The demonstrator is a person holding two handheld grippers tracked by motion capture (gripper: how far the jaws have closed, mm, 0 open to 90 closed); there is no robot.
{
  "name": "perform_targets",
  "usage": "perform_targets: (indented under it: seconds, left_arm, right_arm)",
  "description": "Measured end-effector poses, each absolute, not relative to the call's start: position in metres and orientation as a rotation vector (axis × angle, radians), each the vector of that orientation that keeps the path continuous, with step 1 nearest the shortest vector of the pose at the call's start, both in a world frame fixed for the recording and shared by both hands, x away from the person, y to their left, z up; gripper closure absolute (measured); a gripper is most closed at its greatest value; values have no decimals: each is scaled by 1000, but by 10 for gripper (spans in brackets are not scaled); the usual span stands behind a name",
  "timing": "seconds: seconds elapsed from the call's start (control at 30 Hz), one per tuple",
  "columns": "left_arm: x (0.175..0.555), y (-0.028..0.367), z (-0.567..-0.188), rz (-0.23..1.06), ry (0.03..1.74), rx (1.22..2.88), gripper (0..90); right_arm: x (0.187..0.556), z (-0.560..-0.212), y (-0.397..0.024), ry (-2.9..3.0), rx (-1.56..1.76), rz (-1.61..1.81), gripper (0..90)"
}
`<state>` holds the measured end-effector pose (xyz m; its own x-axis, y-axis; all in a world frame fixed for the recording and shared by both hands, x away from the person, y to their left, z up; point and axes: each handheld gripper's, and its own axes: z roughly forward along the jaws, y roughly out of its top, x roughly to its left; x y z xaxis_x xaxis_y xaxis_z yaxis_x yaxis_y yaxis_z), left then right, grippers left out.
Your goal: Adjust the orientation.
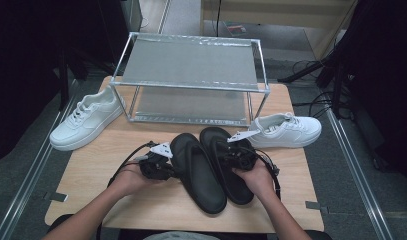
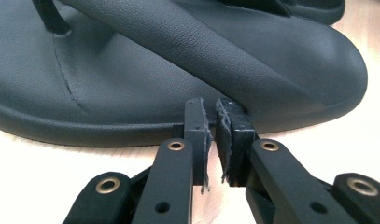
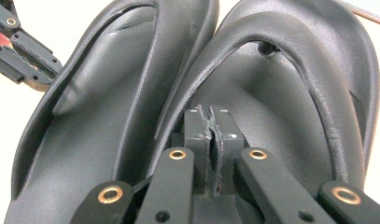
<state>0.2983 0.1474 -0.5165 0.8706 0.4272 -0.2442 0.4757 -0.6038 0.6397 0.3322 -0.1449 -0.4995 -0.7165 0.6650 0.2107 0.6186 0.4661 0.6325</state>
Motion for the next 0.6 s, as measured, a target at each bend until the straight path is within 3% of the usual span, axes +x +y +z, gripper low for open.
perform_targets:
  seconds: [0.27, 0.47, 0.5, 0.57, 0.6]
  left_arm:
    - [298, 151, -508, -36, 648, 2301, 819]
    - [300, 166, -497, -39, 671, 2227, 690]
    - [301, 170, -497, -40, 677, 2220, 665]
    - [301, 175, -496, -13, 698, 2224, 655]
    - [302, 176, -496, 4, 706, 2226, 624]
  right_arm:
    - [330, -497, -150, 2599, 1169, 1104, 808]
    - [315, -488, -164, 2493, 1171, 1264, 658]
    - [308, -486, -166, 2449, 1168, 1338, 580]
    - [306, -486, -165, 2439, 1174, 1356, 558]
    - [302, -486, -162, 2433, 1186, 1372, 506]
